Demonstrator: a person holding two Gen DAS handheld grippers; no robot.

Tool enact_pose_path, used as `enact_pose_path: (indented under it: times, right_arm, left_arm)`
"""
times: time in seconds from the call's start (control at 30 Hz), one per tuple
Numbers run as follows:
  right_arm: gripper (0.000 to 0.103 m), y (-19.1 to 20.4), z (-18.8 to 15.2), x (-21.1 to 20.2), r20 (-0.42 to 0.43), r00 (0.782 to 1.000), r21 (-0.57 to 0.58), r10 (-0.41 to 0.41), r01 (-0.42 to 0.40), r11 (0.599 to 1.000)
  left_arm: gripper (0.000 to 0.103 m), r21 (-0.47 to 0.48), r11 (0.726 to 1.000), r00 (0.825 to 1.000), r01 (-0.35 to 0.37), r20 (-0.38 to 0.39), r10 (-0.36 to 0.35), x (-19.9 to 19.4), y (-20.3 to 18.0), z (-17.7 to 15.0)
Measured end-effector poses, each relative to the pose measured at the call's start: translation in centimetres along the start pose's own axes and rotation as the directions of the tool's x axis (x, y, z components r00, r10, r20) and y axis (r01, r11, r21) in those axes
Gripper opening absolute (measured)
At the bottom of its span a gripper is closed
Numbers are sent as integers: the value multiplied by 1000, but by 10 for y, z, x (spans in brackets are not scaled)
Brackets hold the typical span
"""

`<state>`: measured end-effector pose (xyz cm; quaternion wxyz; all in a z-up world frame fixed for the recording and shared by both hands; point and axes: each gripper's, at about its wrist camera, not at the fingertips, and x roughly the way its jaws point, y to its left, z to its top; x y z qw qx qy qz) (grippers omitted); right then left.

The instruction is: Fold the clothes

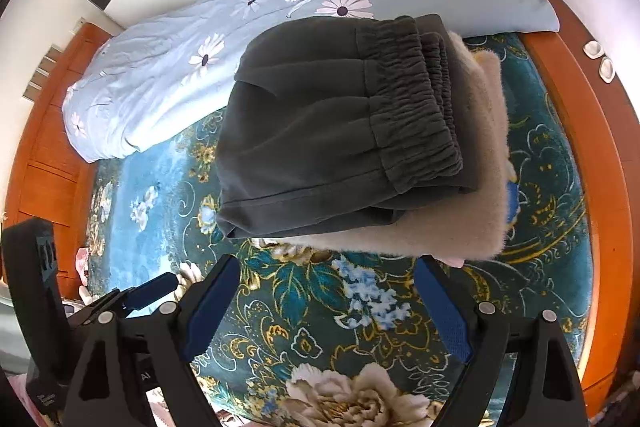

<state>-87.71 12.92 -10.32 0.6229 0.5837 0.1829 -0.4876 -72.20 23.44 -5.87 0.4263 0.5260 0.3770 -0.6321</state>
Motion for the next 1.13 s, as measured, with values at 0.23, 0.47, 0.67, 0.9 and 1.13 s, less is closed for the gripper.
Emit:
enact_pose_path:
  times: [0.23,0.47,0.67,0.9,1.13]
  right_arm:
    - [90,2,1,1,23,1000,-13,-15,15,1000]
    - [90,-3,6,-1,63,998,-43,-10,13,999]
    - [90,-10,10,3,74,997,-54,20,-16,998]
    - [90,-16,11,11,53,997,-51,60,-58,997]
    - [92,-27,11,19,32,996,-9,79,-78,997]
  left_arm:
    - [77,-18,1000,999,-9,-41,8,6,1,5]
    - [81,-52,999,1000,-3,-30,2,8,-2,17]
    - [88,-69,996,998,-49,-40,46,14,-2,22]
    - [88,-59,993,994,-99,-50,96,19,-5,26]
    - [88,-57,993,992,-104,-74,100,25,-4,26]
